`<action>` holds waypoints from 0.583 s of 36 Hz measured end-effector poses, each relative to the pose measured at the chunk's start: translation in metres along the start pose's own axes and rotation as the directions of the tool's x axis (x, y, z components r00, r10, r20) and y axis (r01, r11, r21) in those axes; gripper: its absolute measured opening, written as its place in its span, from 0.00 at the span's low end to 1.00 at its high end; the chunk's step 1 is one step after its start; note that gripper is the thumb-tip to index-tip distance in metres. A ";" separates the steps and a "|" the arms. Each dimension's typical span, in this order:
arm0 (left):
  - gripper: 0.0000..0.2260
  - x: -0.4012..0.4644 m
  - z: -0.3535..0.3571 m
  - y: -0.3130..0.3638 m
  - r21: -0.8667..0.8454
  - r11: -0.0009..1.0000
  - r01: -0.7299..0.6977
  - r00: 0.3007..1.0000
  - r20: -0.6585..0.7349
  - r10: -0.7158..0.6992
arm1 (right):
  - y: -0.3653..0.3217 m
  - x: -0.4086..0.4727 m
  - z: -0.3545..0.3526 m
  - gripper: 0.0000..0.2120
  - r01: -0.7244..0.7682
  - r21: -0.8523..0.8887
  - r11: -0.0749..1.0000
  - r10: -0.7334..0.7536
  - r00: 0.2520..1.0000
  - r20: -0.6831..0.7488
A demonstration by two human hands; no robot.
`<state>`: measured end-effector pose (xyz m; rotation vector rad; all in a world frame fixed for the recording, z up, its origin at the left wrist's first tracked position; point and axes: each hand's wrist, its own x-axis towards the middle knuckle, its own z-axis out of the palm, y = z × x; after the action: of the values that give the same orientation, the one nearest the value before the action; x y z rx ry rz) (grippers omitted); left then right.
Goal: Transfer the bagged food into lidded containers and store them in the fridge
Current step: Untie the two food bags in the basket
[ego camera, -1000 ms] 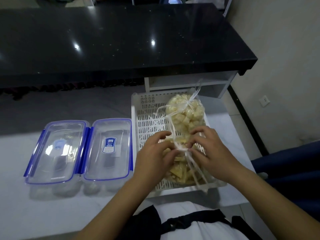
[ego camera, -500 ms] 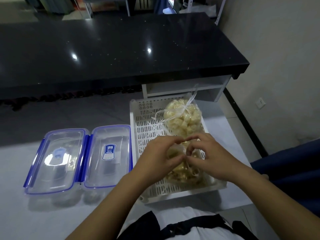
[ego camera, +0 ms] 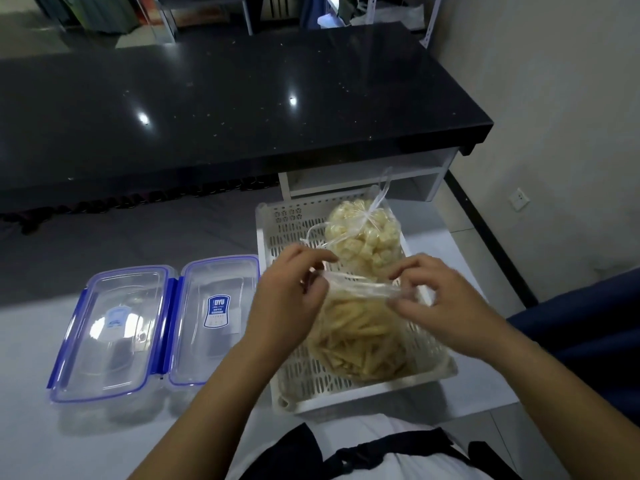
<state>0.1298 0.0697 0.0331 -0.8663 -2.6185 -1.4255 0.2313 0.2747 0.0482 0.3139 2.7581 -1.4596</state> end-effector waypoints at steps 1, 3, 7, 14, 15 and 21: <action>0.12 -0.002 -0.005 -0.001 -0.032 0.999 0.018 0.998 -0.062 -0.020 | 0.001 -0.001 -0.006 0.12 0.012 0.038 0.999 -0.011 0.999 -0.046; 0.14 -0.006 -0.015 -0.003 -0.071 0.995 0.066 0.990 -0.120 -0.074 | 0.004 -0.003 -0.018 0.11 0.047 0.084 0.995 -0.033 0.986 -0.161; 0.19 -0.019 -0.026 -0.008 -0.161 0.967 0.196 0.974 -0.082 -0.210 | 0.013 -0.012 -0.035 0.12 0.044 0.085 0.995 -0.018 0.958 -0.285; 0.14 -0.028 -0.035 -0.006 -0.388 0.861 0.330 0.928 -0.036 -0.372 | 0.013 -0.027 -0.039 0.11 0.076 0.109 0.991 -0.014 0.875 -0.484; 0.14 -0.027 -0.035 -0.005 -0.427 0.841 0.332 0.925 -0.026 -0.379 | 0.012 -0.027 -0.038 0.13 0.104 0.113 0.988 -0.033 0.862 -0.505; 0.13 -0.010 -0.042 0.006 -0.547 0.800 0.248 0.952 -0.016 -0.307 | -0.002 -0.015 -0.034 0.11 0.229 0.269 0.935 -0.064 0.859 -0.508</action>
<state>0.1322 0.0350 0.0590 -0.4048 -2.3579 -2.2878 0.2483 0.2993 0.0709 0.5620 2.9521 -2.1500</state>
